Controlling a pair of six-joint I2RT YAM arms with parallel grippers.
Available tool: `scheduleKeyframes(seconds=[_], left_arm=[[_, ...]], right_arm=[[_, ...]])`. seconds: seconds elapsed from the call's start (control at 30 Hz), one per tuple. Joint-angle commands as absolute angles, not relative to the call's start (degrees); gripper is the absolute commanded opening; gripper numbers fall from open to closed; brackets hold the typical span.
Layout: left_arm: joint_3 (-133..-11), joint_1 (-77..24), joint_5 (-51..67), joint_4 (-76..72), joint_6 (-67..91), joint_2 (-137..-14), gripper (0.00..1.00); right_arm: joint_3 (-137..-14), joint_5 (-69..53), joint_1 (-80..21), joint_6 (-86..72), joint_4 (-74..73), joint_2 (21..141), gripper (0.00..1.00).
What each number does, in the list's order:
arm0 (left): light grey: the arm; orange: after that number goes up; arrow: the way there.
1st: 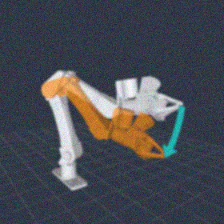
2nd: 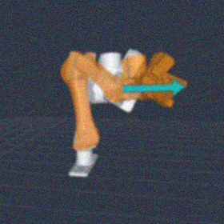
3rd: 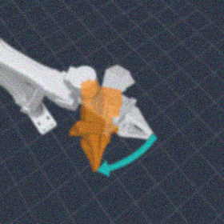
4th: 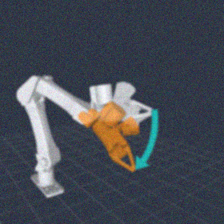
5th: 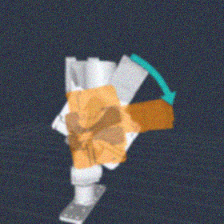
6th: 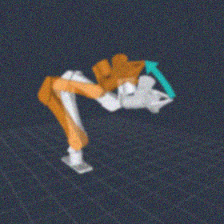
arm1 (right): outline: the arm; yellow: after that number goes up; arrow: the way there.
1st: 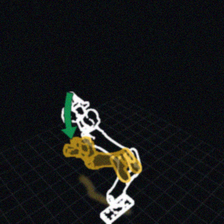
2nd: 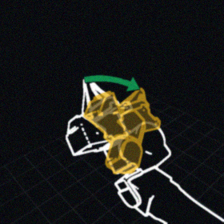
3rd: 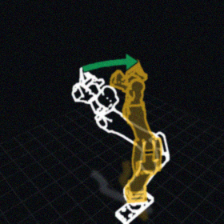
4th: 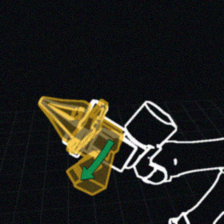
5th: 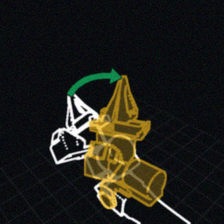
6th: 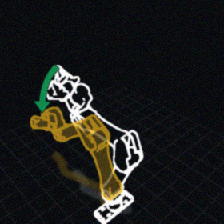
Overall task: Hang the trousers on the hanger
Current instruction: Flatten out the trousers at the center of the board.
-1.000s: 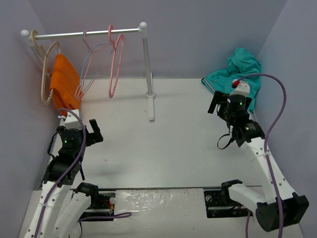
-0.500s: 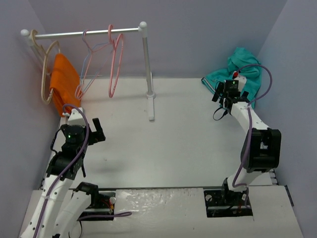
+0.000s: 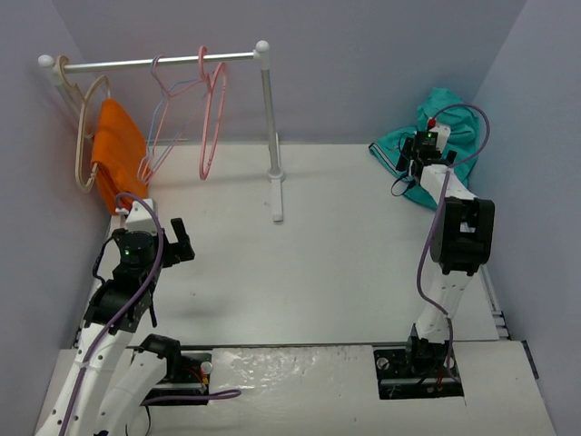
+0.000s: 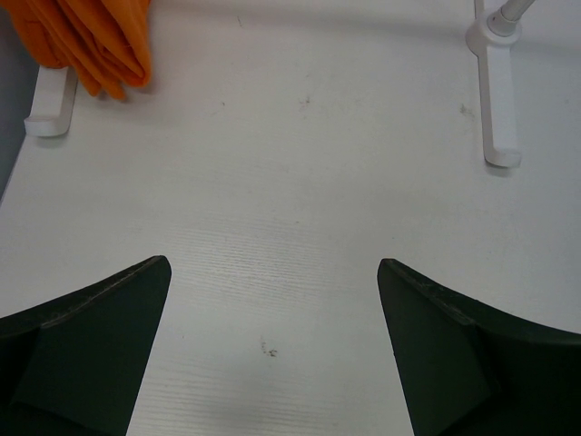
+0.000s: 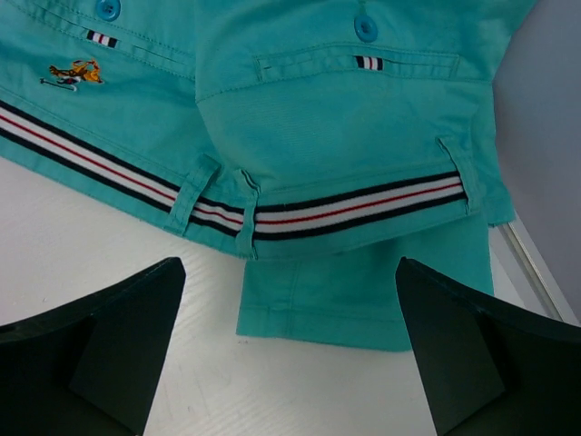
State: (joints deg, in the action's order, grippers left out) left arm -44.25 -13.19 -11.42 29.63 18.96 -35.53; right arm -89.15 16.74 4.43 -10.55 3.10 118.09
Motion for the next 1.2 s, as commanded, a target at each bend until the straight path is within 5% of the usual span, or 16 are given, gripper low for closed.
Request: scheduleKeyframes(seconds=[0.0, 0.2, 0.4, 0.67, 0.8, 1.17], left_arm=[[-46.23, -13.62, -11.41, 26.01, 19.61, -36.76, 0.97], [-46.23, -13.62, -10.90, 25.75, 19.57, -38.23, 0.97], [-46.41, -13.54, -10.90, 26.02, 19.60, -38.93, 0.97], [-46.51, -13.46, -10.55, 26.03, 19.60, -39.62, 0.97], [-46.50, -13.53, -10.46, 26.19, 19.60, -39.64, 0.97], [-46.76, -13.13, -9.95, 25.86, 19.51, -39.27, 0.97]], right_arm=[[-95.01, 19.19, 4.93, -6.73, 6.33, 121.56, 0.99], [-99.04, 17.58, 5.75, -4.83, 6.50, 125.86, 0.95], [-101.41, 15.83, 6.50, -3.79, 7.20, 128.57, 0.79], [-103.80, 14.59, 6.66, -2.50, 7.66, 130.97, 0.16], [-103.88, 14.59, 6.85, -2.01, 7.65, 130.75, 0.00], [-109.48, 18.64, 1.34, 5.29, 8.98, 110.92, 0.00]])
